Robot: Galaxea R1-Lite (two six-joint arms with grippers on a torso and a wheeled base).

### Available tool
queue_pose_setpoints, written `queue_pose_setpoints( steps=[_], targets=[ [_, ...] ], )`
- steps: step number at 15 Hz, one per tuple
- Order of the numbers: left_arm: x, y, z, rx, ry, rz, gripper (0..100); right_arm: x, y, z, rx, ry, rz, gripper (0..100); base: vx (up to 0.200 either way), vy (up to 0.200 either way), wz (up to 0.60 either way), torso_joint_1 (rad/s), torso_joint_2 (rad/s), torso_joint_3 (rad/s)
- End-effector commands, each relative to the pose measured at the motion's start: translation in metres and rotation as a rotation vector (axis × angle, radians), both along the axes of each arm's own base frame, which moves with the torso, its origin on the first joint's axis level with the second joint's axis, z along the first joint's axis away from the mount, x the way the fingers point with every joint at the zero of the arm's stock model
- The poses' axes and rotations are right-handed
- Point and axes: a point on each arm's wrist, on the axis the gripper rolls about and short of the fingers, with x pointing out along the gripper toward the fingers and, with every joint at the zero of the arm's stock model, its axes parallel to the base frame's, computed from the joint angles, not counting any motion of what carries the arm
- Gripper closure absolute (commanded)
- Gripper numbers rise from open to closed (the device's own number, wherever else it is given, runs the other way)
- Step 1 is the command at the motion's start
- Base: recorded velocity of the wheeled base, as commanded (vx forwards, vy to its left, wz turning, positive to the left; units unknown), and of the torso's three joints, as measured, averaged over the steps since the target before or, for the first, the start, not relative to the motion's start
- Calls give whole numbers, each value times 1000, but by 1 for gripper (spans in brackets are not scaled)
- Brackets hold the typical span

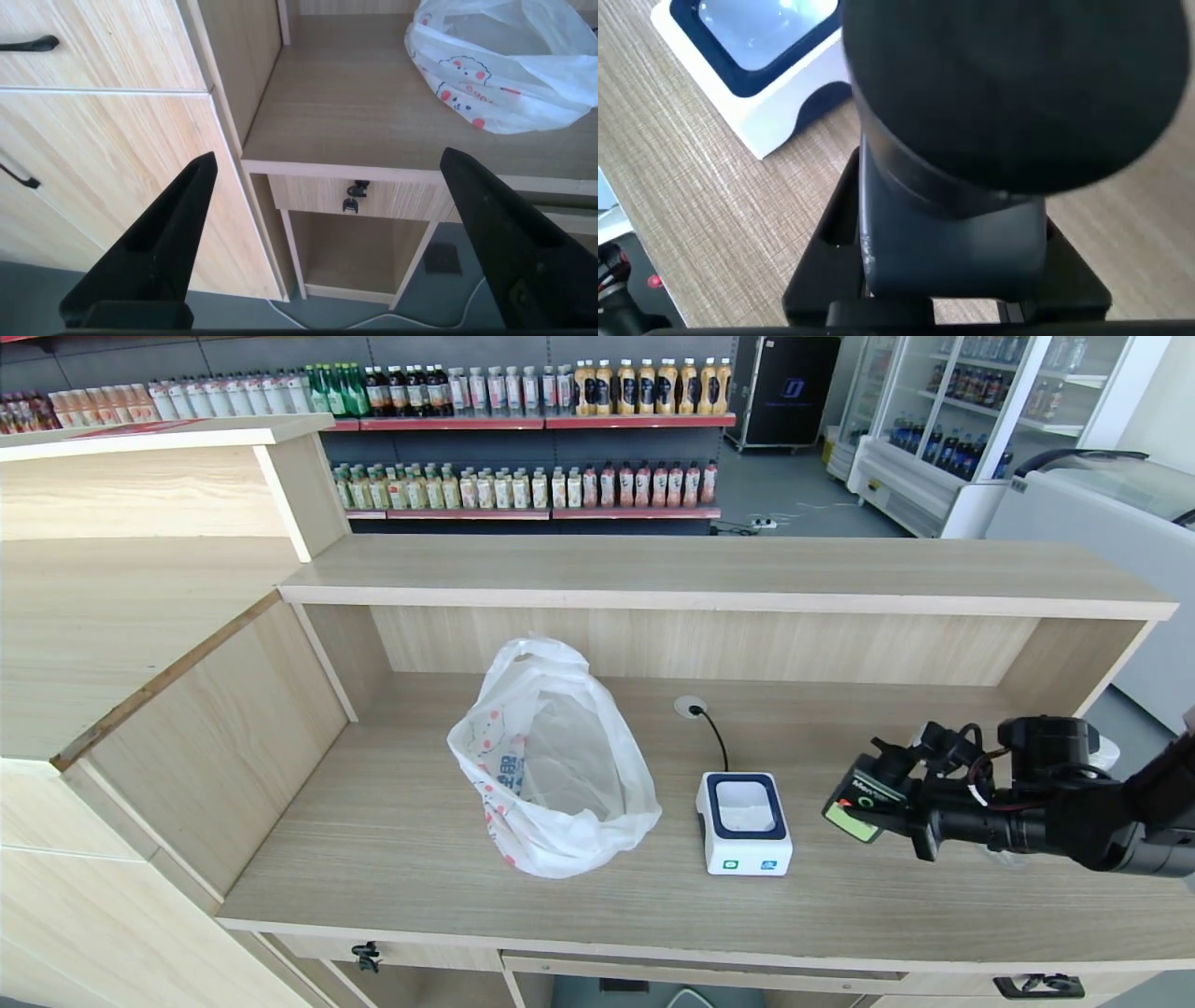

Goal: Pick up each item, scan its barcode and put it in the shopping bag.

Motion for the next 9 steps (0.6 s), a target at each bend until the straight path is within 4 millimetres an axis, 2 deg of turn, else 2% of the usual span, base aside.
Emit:
queue_pose_setpoints(
  steps=[1, 4, 5, 6, 7, 8, 9],
  targets=[
    [0, 0, 0, 0, 0, 1, 0, -16, 3, 65, -44, -188, -16, 100, 0, 0, 0, 0, 0, 0],
    [0, 0, 0, 0, 1, 1, 0, -42, 11, 123, -232, -446, -69, 100, 0, 0, 0, 0, 0, 0],
    [0, 0, 0, 0, 0, 1, 0, -53, 17, 144, -356, -608, -49, 100, 0, 0, 0, 0, 0, 0],
    [0, 0, 0, 0, 0, 1, 0, -62, 26, 156, -404, -702, -18, 100, 0, 0, 0, 0, 0, 0],
    [0, 0, 0, 0, 0, 1, 0, -85, 38, 167, -453, -805, 30, 100, 0, 0, 0, 0, 0, 0],
    [0, 0, 0, 0, 0, 1, 0, -97, 44, 167, -493, -854, 64, 100, 0, 0, 0, 0, 0, 0],
    [0, 0, 0, 0, 0, 1, 0, -98, 45, 167, -495, -856, 68, 100, 0, 0, 0, 0, 0, 0]
  ],
)
